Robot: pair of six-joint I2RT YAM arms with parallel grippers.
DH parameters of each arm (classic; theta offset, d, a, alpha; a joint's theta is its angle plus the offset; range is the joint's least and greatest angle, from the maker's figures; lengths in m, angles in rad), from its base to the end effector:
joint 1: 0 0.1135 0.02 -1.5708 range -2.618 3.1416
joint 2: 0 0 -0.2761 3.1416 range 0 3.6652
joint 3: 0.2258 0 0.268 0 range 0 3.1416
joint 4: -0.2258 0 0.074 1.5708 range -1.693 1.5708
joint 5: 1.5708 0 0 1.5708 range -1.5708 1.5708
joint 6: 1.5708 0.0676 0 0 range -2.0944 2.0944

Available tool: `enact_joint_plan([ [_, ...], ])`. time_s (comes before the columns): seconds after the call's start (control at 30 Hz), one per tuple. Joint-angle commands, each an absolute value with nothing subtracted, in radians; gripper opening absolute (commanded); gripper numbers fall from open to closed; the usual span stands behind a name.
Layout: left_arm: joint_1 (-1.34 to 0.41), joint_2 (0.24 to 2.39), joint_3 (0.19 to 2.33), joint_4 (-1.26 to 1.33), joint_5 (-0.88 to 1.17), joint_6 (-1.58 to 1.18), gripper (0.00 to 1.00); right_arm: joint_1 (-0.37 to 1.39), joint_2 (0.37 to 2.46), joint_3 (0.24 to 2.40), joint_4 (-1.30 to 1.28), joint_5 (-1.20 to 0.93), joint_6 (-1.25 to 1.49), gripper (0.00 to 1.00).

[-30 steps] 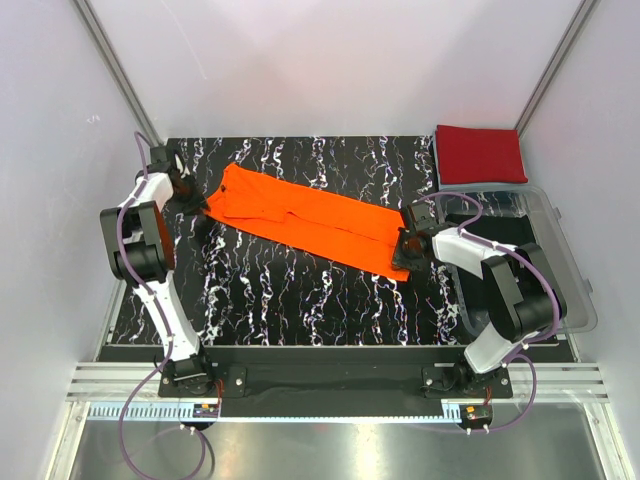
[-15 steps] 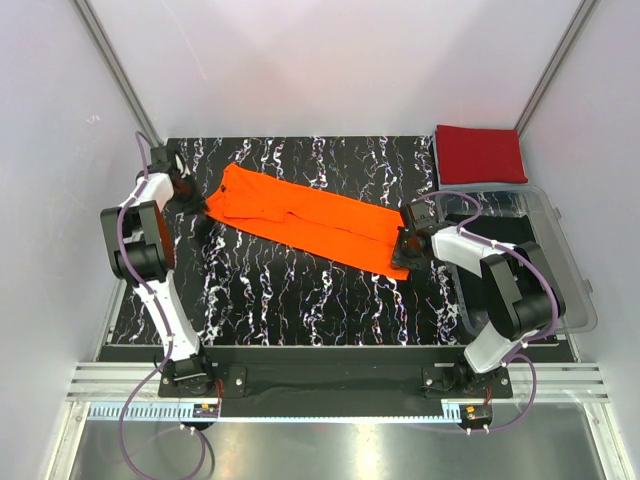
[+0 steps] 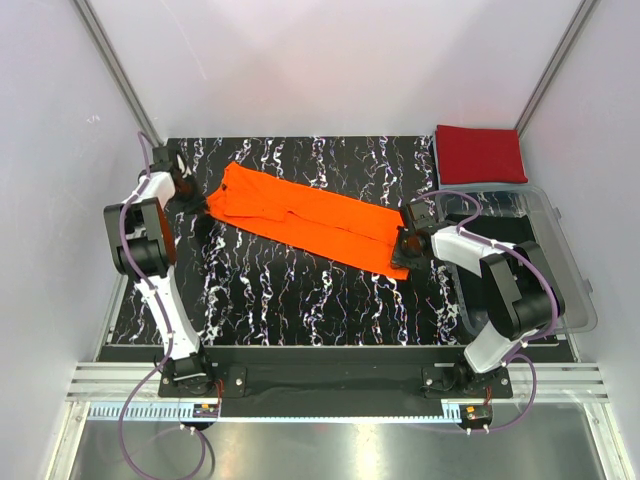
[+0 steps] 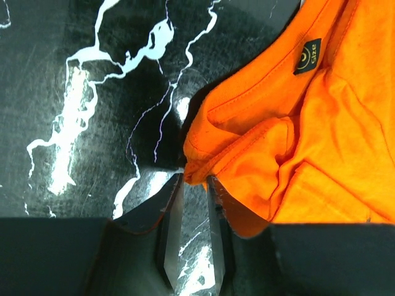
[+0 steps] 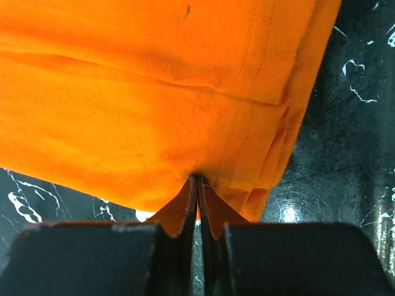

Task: Fold and stack the t-shirts
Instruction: Fold the tshirt

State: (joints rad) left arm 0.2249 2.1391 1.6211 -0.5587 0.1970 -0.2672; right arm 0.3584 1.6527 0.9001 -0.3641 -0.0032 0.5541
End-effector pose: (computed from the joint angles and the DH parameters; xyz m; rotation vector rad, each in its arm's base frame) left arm 0.4823 0.0968 0.1455 -0.5790 2.5757 -0.2748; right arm 0.3149 0.1182 0.1267 0.2649 2.7086 0.2809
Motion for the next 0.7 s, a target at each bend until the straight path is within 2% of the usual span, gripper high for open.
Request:
enact_joint_plan([
  [0.0, 0.232, 2.154, 1.67, -0.526, 0.184, -0.265, 0.27, 0.362, 1.686, 0.9, -0.383, 0.041, 0.526, 0.08],
  [0.13, 0.232, 2.163, 1.684, -0.529, 0.172, -0.264, 0.17, 0.362, 1.692, 0.905, -0.385, 0.044, 0.523, 0.08],
  [0.17, 0.232, 2.166, 1.687, -0.531, 0.161, -0.264, 0.09, 0.361, 1.692, 0.908, -0.388, 0.048, 0.523, 0.08],
  [0.23, 0.232, 2.172, 1.709, -0.534, 0.152, -0.261, 0.01, 0.362, 1.693, 0.91, -0.393, 0.052, 0.523, 0.07],
  [0.67, 0.232, 2.235, 1.842, -0.543, 0.087, -0.216, 0.0, 0.36, 1.695, 0.91, -0.41, 0.037, 0.494, 0.03],
])
